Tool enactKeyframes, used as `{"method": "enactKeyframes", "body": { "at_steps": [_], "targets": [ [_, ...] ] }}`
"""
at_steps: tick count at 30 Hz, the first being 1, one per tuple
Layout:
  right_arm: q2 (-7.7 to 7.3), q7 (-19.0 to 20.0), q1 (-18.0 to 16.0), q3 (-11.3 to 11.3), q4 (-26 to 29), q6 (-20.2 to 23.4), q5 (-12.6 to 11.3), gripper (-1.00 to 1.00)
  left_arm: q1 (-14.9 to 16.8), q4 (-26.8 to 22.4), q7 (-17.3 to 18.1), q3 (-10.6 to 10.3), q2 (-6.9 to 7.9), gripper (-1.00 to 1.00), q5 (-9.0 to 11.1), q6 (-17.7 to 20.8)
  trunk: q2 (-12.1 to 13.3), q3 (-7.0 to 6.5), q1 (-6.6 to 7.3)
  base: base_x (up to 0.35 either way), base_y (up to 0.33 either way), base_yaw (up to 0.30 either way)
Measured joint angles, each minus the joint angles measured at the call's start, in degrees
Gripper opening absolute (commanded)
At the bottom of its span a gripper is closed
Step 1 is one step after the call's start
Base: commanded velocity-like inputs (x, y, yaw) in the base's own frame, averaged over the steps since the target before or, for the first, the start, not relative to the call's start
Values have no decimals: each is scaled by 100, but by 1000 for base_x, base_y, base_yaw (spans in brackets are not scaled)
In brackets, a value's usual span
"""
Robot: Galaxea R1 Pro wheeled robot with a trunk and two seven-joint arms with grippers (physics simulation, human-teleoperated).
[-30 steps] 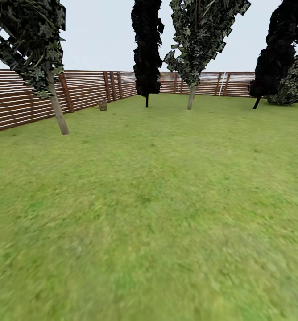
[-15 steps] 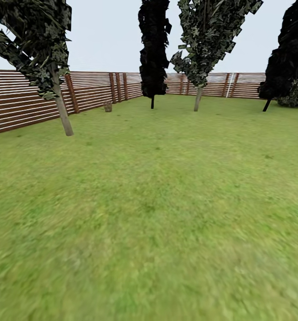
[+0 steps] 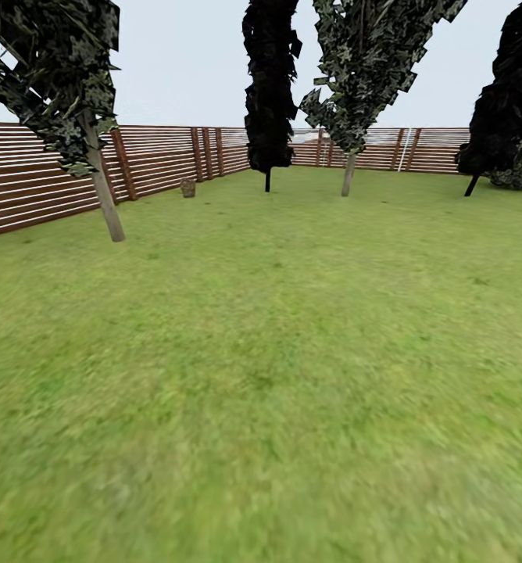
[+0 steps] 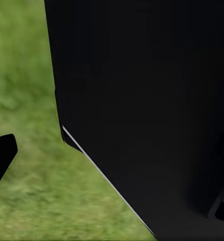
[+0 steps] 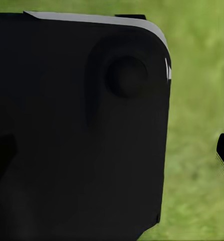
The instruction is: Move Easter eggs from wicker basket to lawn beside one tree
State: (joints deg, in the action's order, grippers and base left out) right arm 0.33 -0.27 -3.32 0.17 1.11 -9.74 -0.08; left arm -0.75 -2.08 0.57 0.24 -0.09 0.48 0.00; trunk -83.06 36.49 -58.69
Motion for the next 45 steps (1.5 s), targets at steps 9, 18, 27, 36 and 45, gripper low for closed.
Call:
{"method": "enactKeyframes", "body": {
  "at_steps": [9,18,27,36,45],
  "targets": [
    [1,-4,0,0,0,0,8,100,0,0,-2,0,0,100,0,0,0,0,0,341,0,0],
    [1,-5,1,0,0,0,21,100,0,0,1,0,0,100,0,0,0,0,0,341,0,0],
    [1,-5,1,6,0,0,24,100,0,0,0,0,0,100,0,0,0,0,0,341,0,0],
    [9,-5,1,8,0,0,24,100,0,0,0,0,0,100,0,0,0,0,0,340,0,0],
    [19,-2,-1,8,0,0,24,100,0,0,-1,0,0,100,0,-3,0,0,0,341,0,0]
  ]
}}
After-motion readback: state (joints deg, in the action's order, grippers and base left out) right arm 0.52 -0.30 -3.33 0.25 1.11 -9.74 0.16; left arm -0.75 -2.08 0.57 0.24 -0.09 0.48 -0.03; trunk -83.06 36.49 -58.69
